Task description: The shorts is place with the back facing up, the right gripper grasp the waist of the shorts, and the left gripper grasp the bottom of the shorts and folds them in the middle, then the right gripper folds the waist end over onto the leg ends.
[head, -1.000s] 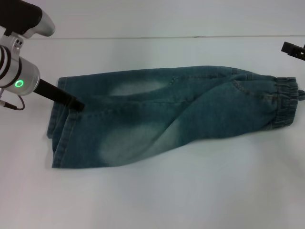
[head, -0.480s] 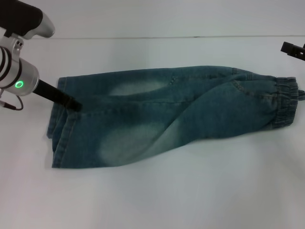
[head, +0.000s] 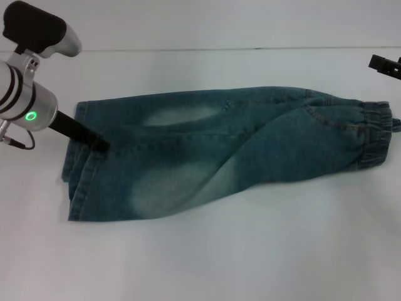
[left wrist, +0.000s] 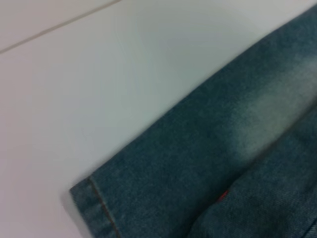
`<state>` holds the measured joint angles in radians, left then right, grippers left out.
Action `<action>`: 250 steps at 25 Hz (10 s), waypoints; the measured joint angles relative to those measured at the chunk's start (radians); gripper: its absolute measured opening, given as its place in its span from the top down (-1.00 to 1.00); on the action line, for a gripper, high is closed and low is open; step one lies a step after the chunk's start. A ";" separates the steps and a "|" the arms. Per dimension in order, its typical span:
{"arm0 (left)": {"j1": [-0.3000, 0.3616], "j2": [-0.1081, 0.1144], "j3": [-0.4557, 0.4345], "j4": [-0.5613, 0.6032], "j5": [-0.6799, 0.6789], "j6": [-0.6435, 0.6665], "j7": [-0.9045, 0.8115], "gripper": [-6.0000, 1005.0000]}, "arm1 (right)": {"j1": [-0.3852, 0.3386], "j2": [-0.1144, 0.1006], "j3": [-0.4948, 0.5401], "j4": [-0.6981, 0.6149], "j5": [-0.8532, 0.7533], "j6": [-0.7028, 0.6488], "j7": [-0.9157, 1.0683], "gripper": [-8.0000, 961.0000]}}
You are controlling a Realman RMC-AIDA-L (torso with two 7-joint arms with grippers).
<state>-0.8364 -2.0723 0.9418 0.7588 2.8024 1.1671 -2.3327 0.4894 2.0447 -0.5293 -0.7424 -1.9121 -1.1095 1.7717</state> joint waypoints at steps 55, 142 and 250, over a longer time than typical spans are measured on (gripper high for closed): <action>-0.098 0.008 -0.083 -0.039 0.000 -0.141 -0.050 0.91 | -0.055 -0.004 0.008 -0.009 -0.007 -0.006 0.089 -0.70; -0.084 0.009 -0.058 -0.089 0.002 -0.172 -0.045 0.81 | 0.025 -0.022 0.019 0.080 -0.117 0.011 0.159 0.81; -0.020 -0.087 0.136 0.238 -0.113 0.034 -0.129 -0.57 | -0.162 0.031 0.022 0.136 0.027 -0.118 0.027 -0.92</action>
<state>-0.8564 -2.1591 1.0774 0.9969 2.6889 1.2014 -2.4612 0.3276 2.0759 -0.5072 -0.6069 -1.8847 -1.2279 1.7989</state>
